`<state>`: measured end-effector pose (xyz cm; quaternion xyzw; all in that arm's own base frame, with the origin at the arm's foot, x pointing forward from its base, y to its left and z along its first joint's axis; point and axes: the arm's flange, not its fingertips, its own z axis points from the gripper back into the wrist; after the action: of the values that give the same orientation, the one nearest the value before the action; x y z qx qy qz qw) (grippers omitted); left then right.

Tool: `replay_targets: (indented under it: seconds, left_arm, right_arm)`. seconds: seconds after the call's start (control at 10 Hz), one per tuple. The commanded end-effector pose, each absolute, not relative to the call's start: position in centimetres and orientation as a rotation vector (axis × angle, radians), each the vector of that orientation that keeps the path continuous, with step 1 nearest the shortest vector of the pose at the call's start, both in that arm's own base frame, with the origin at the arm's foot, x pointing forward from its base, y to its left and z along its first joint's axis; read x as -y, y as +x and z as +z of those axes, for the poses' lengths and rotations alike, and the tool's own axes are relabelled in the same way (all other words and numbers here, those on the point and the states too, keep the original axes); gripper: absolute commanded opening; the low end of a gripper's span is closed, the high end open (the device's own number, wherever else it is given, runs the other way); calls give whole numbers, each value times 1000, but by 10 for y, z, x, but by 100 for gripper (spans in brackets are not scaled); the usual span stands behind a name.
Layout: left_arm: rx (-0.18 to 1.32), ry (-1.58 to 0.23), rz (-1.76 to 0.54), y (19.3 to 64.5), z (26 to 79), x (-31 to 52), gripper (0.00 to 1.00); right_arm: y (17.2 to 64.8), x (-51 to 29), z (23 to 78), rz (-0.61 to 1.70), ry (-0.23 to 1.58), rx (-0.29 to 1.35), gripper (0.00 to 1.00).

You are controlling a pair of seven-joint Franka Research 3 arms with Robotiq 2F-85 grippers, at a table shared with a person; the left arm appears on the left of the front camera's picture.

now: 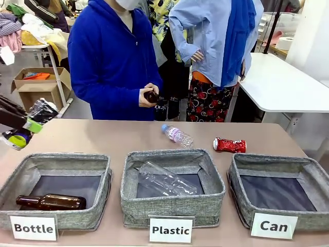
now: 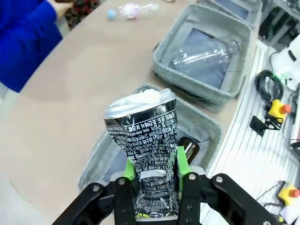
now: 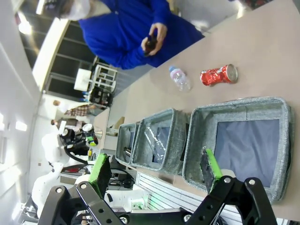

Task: Sort the can waste into the basket.
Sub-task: Pick up the can waste from the table and place it in the right Fabric basket.

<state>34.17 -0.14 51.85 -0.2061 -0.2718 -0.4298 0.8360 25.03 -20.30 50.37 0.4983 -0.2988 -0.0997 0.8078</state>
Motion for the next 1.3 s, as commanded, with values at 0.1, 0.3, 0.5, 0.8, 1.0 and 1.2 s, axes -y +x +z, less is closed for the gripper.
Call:
replay_targets:
  seconds: [0.1, 0.3, 0.5, 0.8, 1.0, 1.2]
  left_arm:
    - [490, -458, -934, 386, 524, 7, 0]
    - [480, -583, -1042, 395, 551, -49, 0]
    - [530, -780, -1112, 371, 582, -147, 0]
    - [712, -886, -1005, 305, 569, -242, 0]
    - [733, -912, -965, 287, 551, -257, 0]
    - [720, -934, -947, 296, 543, -258, 0]
  right_arm:
    - [253, 204, 505, -193, 1078, 673, 100]
    - [253, 204, 505, -193, 1078, 673, 100]
    - [253, 204, 505, -193, 1078, 673, 100]
    - [253, 204, 505, -193, 1078, 673, 100]
    - [253, 204, 505, -193, 1078, 673, 100]
    - [253, 204, 505, -193, 1078, 673, 100]
